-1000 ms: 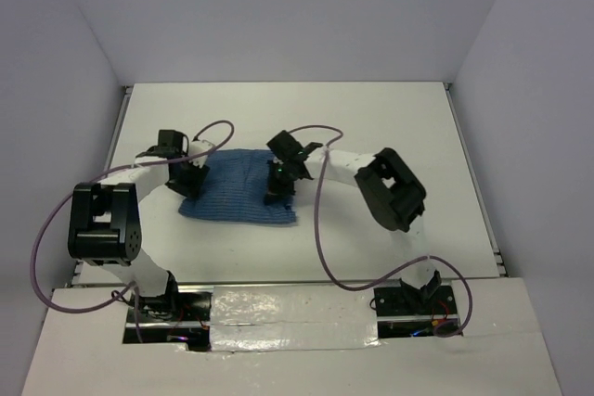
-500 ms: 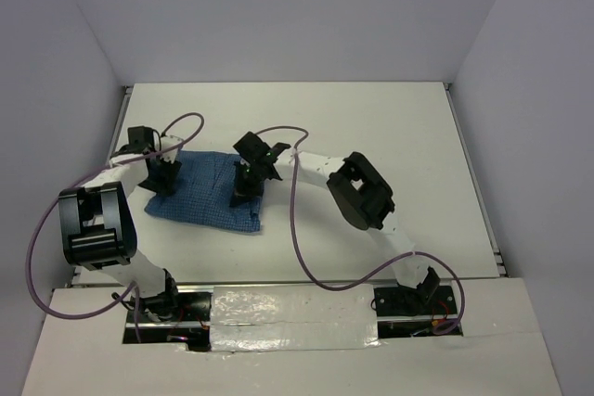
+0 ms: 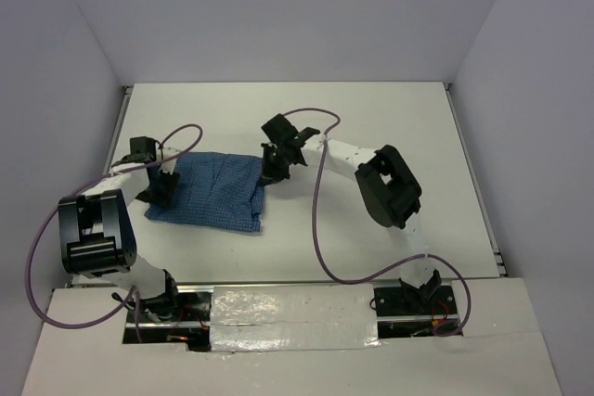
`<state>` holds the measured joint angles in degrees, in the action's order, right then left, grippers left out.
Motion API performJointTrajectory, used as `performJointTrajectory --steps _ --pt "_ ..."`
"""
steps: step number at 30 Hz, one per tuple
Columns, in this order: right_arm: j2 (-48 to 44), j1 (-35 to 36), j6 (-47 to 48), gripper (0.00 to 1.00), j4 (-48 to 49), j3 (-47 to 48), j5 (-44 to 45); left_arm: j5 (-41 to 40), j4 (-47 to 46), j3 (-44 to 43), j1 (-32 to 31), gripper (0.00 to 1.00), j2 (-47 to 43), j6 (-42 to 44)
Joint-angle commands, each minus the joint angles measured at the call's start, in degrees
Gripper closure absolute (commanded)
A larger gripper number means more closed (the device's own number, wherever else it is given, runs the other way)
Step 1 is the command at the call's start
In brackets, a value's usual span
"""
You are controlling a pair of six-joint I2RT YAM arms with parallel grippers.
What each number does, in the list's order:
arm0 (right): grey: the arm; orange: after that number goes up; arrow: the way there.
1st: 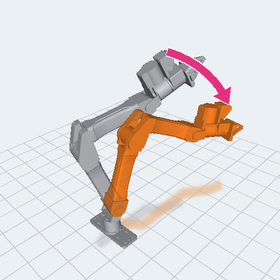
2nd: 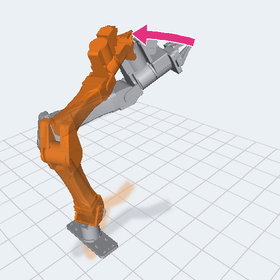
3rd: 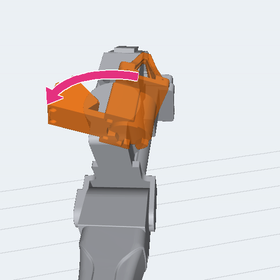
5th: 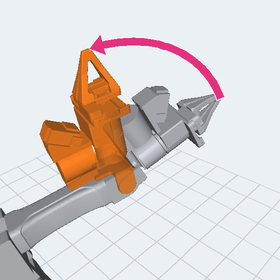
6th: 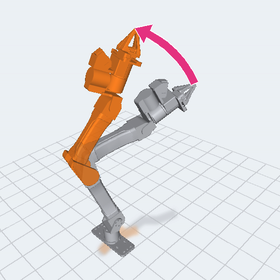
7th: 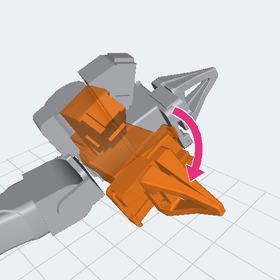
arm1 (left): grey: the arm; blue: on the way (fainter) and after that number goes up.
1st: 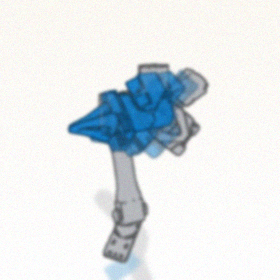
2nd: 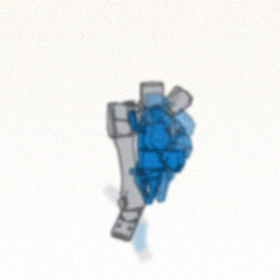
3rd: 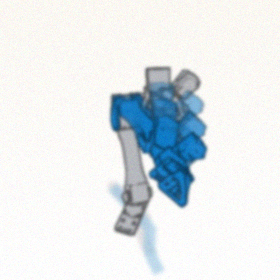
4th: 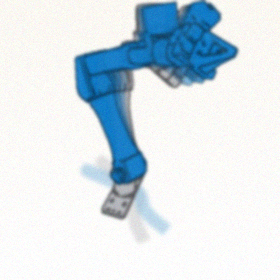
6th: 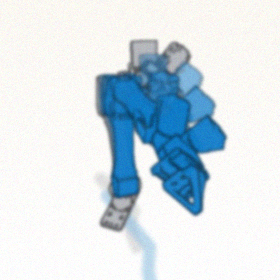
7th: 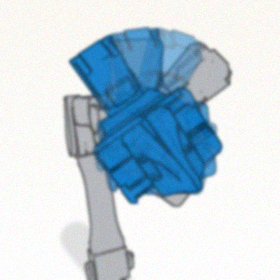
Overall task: Fold and stack the long sleeve shirts
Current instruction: Fold the shirt
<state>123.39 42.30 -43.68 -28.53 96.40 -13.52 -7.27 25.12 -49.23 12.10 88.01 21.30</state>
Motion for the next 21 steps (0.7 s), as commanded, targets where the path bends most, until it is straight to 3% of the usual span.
performJointTrajectory --steps 1,2,5,6,12,21 --pt "-4.7 1.7 4.6 0.91 1.1 -4.5 3.3 -2.1 -1.8 1.5 1.1 0.34 1.2 -1.3" --pt "-7.0 2.9 6.0 0.87 1.9 -5.2 4.5 -1.9 -1.6 1.7 1.2 0.34 1.1 -1.4" --pt "-10.8 3.6 8.0 0.59 1.8 -7.6 5.5 -1.0 -2.0 2.9 1.2 0.33 0.1 -2.0" --pt "-11.8 3.7 7.9 0.56 3.5 -11.6 4.6 -0.4 -2.1 3.2 1.2 0.33 -0.6 -2.1" --pt "-17.1 5.2 4.8 0.46 15.2 -23.6 -6.1 -0.2 -2.5 3.9 1.2 0.33 -1.1 -2.3" --pt "-10.1 8.4 0.6 0.44 20.2 -23.8 -10.3 -0.8 -3.8 5.6 1.3 0.33 -1.7 -1.9"
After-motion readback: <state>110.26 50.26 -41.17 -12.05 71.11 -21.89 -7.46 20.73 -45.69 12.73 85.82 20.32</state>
